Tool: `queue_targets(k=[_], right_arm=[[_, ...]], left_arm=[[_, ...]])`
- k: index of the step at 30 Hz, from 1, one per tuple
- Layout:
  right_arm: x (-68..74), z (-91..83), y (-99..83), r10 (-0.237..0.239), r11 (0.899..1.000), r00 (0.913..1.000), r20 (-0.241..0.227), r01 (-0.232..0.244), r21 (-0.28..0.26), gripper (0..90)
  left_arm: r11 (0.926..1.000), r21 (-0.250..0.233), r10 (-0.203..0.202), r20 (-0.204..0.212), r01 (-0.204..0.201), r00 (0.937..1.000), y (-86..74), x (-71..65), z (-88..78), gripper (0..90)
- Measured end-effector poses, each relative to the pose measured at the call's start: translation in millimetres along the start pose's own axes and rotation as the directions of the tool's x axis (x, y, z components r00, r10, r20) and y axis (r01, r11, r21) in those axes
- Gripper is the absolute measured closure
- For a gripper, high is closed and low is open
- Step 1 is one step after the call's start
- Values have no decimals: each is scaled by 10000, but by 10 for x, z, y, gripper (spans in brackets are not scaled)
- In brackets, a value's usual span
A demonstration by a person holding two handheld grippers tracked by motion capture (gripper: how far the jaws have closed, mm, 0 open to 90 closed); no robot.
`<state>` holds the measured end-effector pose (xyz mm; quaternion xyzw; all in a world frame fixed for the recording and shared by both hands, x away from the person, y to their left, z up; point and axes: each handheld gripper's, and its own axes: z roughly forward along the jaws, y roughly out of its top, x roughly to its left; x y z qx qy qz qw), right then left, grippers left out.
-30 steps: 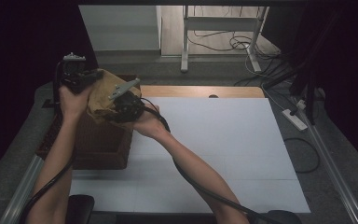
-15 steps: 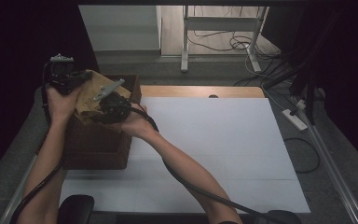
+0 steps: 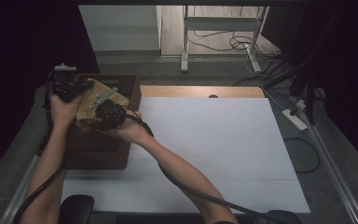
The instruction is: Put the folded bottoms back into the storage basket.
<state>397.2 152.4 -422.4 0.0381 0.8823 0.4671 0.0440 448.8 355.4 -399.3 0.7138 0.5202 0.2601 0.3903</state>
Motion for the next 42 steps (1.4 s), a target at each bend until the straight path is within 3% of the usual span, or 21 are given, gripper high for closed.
queue_targets(k=[4, 17, 20, 24, 30, 32, 33, 37, 42], right_arm=[[-13, 82, -63, 80, 9998, 10000, -10, -80, 158, 766], [-27, 271, -239, 171, 9970, 9999, -13, -169, 756, 761], [-31, 298, -264, 183, 9957, 9998, -23, -180, 903, 760], [-27, 324, -293, 117, 9941, 9999, 3, -117, 1081, 755], [-19, 345, -312, 73, 9934, 10000, 66, -80, 1145, 731], [-6, 366, -313, 69, 9920, 9999, -100, -55, 1261, 650], [1, 372, -314, 70, 9915, 9998, -181, -46, 1299, 622], [17, 366, -297, 240, 9949, 9989, -411, -199, 992, 519], [19, 352, -269, 353, 9953, 9986, -385, -317, 915, 477]], left_arm=[[9997, 205, -114, 71, 112, 9999, -76, 24, 98, 792], [9948, 998, 187, 148, -200, 9997, -180, 21, 283, 789], [9891, 1435, 303, 213, -330, 9993, -196, 22, 355, 785], [9854, 1651, 379, 235, -413, 9990, -214, 28, 396, 779], [9789, 2028, 239, 66, -248, 9997, -255, 78, 455, 758], [9720, 2342, -117, -365, 200, 9993, -255, 92, 484, 598], [9666, 2555, -19, -706, 199, 9975, -252, 100, 493, 550], [9710, 2377, -76, -745, 251, 9972, -248, 118, 464, 405], [9740, 2244, -178, -645, 319, 9978, -259, 118, 425, 343]])
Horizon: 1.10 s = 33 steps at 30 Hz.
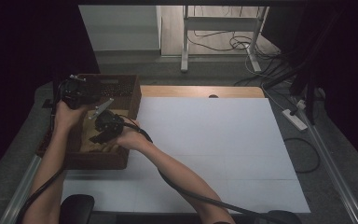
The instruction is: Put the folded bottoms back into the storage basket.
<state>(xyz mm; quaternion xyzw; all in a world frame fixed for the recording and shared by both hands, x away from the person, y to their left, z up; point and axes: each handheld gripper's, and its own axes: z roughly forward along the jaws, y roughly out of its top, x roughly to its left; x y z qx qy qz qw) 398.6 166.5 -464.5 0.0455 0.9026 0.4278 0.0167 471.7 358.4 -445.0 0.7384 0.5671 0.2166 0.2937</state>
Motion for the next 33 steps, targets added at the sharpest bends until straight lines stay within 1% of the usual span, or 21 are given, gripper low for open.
queue_targets(k=[1, 2, 6, 8, 9, 10, 11, 12, 13, 14, 15, 16, 17, 18, 21, 24, 25, 27, 29, 31, 33], right_arm=[[2, -4, 0, 30, 10000, 10000, 16, -30, -15, 471], [2, -10, -2, 103, 9999, 9999, 27, -103, 20, 448], [2, -19, -13, 246, 9997, 9997, 9, -246, 55, 415], [3, -21, -22, 370, 9993, 9993, 46, -370, 55, 397], [8, -36, -26, 462, 9989, 9989, 31, -462, 28, 383], [8, -36, -26, 462, 9989, 9989, 31, -462, 28, 383], [12, -56, -26, 622, 9981, 9981, -9, -622, -27, 370], [12, -56, -26, 622, 9981, 9981, -9, -622, -27, 370], [18, -74, -25, 759, 9971, 9971, -71, -760, -99, 353], [18, -74, -25, 759, 9971, 9971, -71, -760, -99, 353], [22, -92, -24, 851, 9963, 9964, -43, -851, -104, 334], [23, -100, -24, 909, 9958, 9958, -64, -910, -100, 323], [23, -100, -24, 909, 9958, 9958, -64, -910, -100, 323], [26, -116, -26, 980, 9951, 9952, -58, -981, -80, 304], [27, -128, -31, 1006, 9949, 9949, -96, -1006, -45, 284], [27, -148, -39, 1058, 9944, 9943, -103, -1058, -17, 261], [27, -154, -44, 1078, 9942, 9941, -103, -1079, -36, 253], [25, -162, -50, 1152, 9933, 9933, -45, -1152, 11, 219], [21, -184, -51, 1143, 9934, 9934, -28, -1143, -26, 209], [22, -195, -48, 1203, 9927, 9927, -76, -1203, -64, 207], [27, -209, -47, 1210, 9925, 9926, -142, -1212, -129, 199]], left_arm=[[10000, -26, -54, 64, 54, 10000, -6, 3, -3, 332], [9999, -26, -128, 196, 128, 9997, -12, 8, -4, 293], [9994, -66, -343, 529, 347, 9980, -40, 15, -19, 257], [9996, -48, -291, 551, 294, 9981, -55, 11, -30, 240], [9997, -28, -224, 500, 225, 9985, -63, 5, -37, 218], [9999, 13, -161, 466, 160, 9988, -71, -1, -44, 218], [9999, 97, -64, 574, 59, 9983, -86, -10, -55, 199], [9999, 97, -64, 574, 59, 9983, -86, -10, -55, 181], [9999, 115, -25, 593, 18, 9982, -93, -15, -61, 173], [10000, 99, -17, 597, 11, 9982, -99, -19, -69, 173], [10000, 88, -12, 707, 6, 9975, -105, -20, -77, 154], [10000, 0, -91, 898, 91, 9959, -117, -20, -92, 147], [10000, 0, -91, 898, 91, 9959, -117, -20, -92, 146], [9999, -28, -140, 942, 143, 9955, -123, -25, -96, 137], [9999, 10, -115, 1046, 115, 9944, -146, -47, -101, 120], [9999, -76, -91, 1163, 100, 9932, -172, -74, -112, 109], [9999, -113, -106, 1224, 121, 9924, -179, -82, -114, 109], [9992, -369, -85, 1261, 132, 9920, -196, -98, -129, 102], [9977, -604, -206, 1463, 297, 9890, -208, -106, -147, 78], [9960, -797, -273, 1727, 416, 9846, -217, -111, -166, 68], [9937, -1041, -214, 1793, 406, 9836, -229, -126, -187, 56]])
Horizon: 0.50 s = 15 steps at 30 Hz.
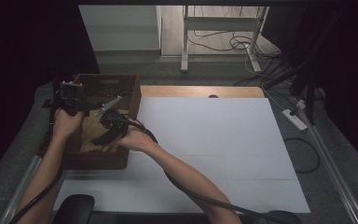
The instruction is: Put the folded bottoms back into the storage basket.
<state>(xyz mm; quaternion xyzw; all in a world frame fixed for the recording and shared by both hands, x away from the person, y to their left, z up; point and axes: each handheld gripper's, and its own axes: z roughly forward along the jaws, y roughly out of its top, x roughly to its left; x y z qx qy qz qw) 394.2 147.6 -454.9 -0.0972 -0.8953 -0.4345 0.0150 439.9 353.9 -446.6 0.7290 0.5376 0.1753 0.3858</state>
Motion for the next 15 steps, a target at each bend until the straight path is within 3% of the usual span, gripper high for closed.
queue_targets(k=[3, 8, 15], right_arm=[[17, -8, -8, -136, 9999, 9999, -22, 136, 75, 167], [50, -25, -28, -181, 9995, 9998, -64, 182, 238, 126], [66, -100, -26, -106, 9999, 9998, -145, 107, 51, 97]], left_arm=[[9998, -183, 101, 84, -100, 9999, -15, -31, -25, 49], [9982, -421, -388, 1028, 433, 9939, -46, -42, -45, 21], [9993, -369, -47, 646, 71, 9979, -88, -112, -67, 15]])
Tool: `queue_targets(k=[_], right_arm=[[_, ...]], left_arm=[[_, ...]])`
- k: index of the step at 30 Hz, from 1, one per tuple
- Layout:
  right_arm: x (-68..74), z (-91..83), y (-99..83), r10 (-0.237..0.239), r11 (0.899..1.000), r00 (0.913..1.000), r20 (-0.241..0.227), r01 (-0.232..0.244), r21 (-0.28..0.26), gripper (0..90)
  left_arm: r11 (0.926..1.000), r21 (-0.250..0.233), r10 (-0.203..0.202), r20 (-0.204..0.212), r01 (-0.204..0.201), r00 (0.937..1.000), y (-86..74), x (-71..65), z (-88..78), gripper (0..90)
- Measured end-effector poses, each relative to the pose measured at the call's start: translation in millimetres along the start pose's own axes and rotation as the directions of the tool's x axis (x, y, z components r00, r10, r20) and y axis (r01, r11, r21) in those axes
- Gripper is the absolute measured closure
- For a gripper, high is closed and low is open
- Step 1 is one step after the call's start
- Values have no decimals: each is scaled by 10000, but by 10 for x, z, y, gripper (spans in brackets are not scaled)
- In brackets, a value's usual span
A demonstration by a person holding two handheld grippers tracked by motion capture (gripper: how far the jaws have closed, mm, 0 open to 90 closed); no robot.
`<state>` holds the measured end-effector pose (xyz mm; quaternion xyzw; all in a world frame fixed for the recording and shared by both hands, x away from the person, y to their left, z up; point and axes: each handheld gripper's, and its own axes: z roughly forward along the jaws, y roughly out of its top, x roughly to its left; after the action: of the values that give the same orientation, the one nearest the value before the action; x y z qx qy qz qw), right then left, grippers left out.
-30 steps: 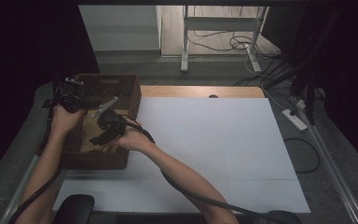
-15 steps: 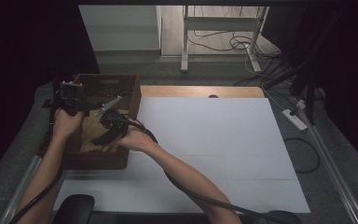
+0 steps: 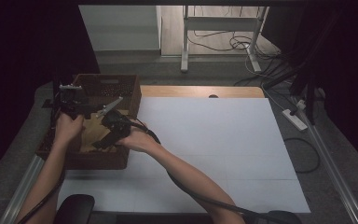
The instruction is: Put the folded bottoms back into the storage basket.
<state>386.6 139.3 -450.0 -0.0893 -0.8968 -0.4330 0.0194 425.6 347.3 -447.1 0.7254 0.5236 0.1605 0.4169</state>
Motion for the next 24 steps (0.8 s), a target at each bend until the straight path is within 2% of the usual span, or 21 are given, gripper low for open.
queue_targets(k=[2, 6, 11, 17, 19, 24], right_arm=[[4, -10, 0, 24, 10000, 10000, -23, -24, 10, 88], [22, -27, -14, -44, 9999, 10000, -61, 45, 103, 47], [46, -74, -47, -177, 9998, 9997, 173, 177, -22, 26], [51, -166, -99, -391, 9992, 9976, 579, 394, -37, 0], [42, -224, -120, -317, 9994, 9974, 646, 324, -97, 0], [30, -301, -165, -121, 9996, 9980, 623, 136, -236, 0]], left_arm=[[9999, 119, 120, -18, -120, 9999, -19, -17, 4, 13], [9985, 163, 530, -310, -525, 9981, -52, -73, -1, 11], [9949, 197, 989, 12, -989, 9951, -88, -136, 7, 11], [9942, 502, 959, -66, -955, 9954, -130, -201, 64, 8], [9942, 492, 970, -224, -958, 9950, -129, -229, 65, 8], [9932, 645, 985, -252, -967, 9948, -112, -290, 55, 6]])
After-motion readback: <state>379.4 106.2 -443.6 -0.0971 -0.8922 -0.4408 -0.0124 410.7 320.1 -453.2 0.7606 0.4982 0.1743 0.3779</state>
